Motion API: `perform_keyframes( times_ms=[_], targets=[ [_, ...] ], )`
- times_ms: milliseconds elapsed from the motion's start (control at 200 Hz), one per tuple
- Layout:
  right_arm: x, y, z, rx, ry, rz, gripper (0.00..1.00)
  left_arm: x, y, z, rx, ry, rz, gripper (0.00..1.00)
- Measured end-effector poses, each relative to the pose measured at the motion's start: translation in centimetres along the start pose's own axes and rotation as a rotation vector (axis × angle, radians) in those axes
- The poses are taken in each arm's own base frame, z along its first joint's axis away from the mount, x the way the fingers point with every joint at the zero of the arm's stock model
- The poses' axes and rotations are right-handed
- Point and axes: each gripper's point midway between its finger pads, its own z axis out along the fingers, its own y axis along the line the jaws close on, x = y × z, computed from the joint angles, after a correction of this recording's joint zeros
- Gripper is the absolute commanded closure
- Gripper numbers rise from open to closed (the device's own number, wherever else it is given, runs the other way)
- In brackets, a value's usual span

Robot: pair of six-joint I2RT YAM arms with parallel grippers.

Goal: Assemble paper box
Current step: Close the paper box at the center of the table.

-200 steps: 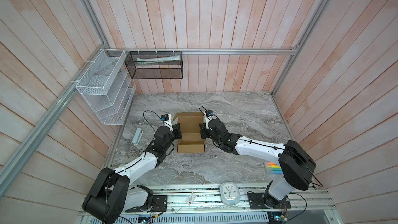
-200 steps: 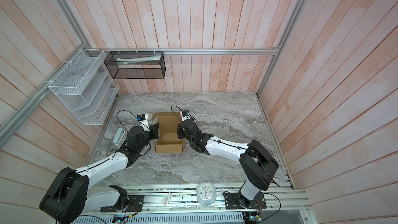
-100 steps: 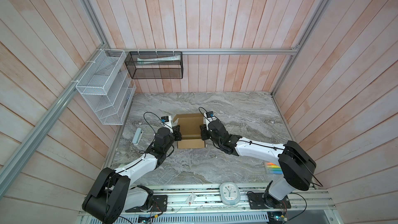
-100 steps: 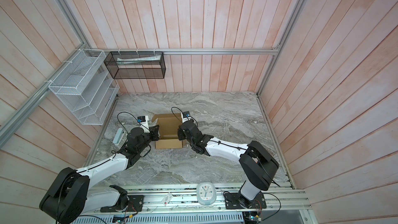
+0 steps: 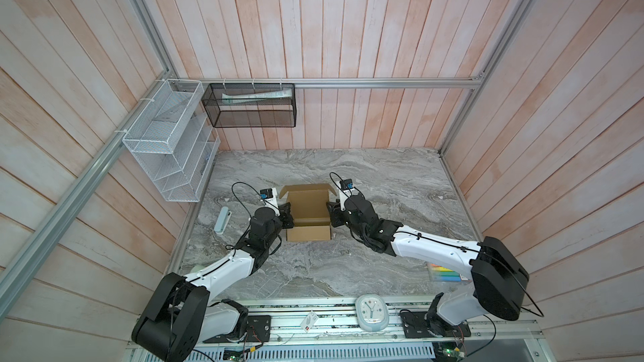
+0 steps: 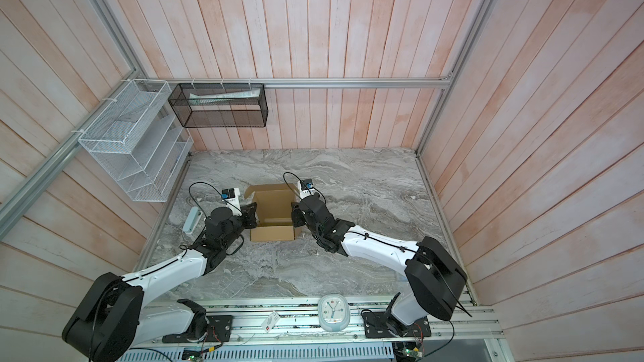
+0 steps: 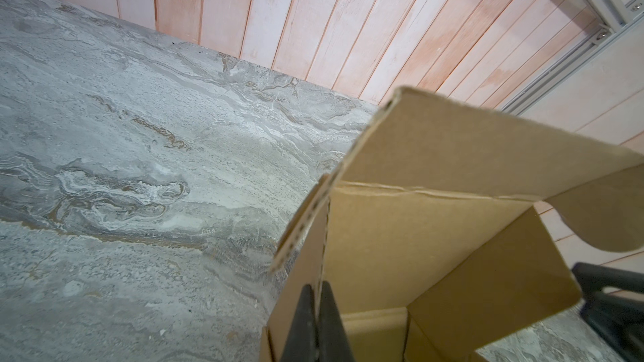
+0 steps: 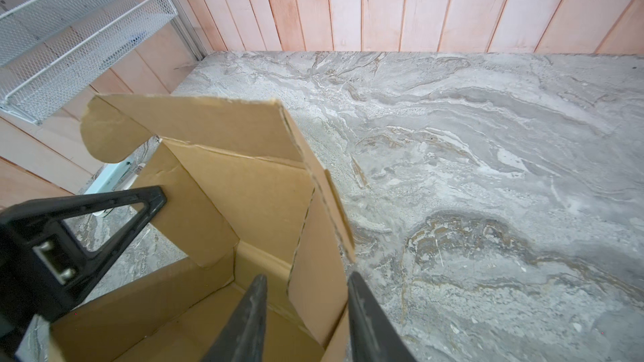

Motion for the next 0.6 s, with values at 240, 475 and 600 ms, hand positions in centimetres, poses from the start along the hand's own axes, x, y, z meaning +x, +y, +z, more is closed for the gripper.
perform_keyframes(
  times_ms=[240, 475, 600],
  targets=[
    [-1.2, -0.3, -2.2, 0.007, 0.004, -0.078, 0.54, 0.1, -0.1, 0.0, 0.003, 0.001, 0.002, 1.00],
    [-4.5, 1.9, -3.6, -0.069, 0.034, -0.227, 0.48, 0.1, -0.3, 0.0, 0.006, 0.003, 0.015, 1.00],
    [-7.4, 4.0, -3.9, -0.131, 0.024, -0.313, 0.47, 0.1, -0.3, 0.0, 0.006, 0.004, 0.028, 1.00]
  ],
)
